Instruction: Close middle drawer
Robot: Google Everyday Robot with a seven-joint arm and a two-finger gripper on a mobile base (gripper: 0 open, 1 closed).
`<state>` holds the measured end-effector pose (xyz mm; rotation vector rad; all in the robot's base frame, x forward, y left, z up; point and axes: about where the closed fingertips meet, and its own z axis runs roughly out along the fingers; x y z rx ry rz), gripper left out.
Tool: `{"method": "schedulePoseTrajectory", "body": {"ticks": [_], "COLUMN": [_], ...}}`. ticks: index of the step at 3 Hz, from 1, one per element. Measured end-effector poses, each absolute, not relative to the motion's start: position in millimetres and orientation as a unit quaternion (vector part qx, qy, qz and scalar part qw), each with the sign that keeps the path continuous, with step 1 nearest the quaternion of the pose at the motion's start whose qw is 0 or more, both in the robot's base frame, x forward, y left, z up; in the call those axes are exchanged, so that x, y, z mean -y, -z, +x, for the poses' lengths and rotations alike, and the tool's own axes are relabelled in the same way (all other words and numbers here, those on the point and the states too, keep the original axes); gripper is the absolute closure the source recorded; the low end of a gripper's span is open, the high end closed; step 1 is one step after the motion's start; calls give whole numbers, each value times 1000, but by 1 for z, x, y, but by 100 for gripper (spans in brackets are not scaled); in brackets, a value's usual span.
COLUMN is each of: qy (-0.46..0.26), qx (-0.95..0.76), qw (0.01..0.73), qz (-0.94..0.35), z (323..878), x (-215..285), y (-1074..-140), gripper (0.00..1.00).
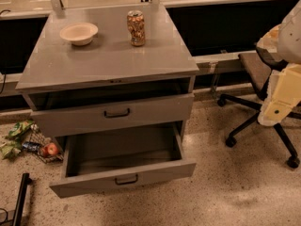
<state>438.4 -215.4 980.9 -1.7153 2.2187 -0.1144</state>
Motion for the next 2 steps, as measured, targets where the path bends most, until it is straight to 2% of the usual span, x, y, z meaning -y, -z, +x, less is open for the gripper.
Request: {"method": "schedulePoseTrajectory", "body": {"ticks": [1, 2], "qy": [40, 38], "qx": [-779, -776], "qw": [167, 168], "qz": [-603, -607], "z": [438, 439], "x": [215, 212], "y": [-981, -976], "gripper": [0, 17]}}
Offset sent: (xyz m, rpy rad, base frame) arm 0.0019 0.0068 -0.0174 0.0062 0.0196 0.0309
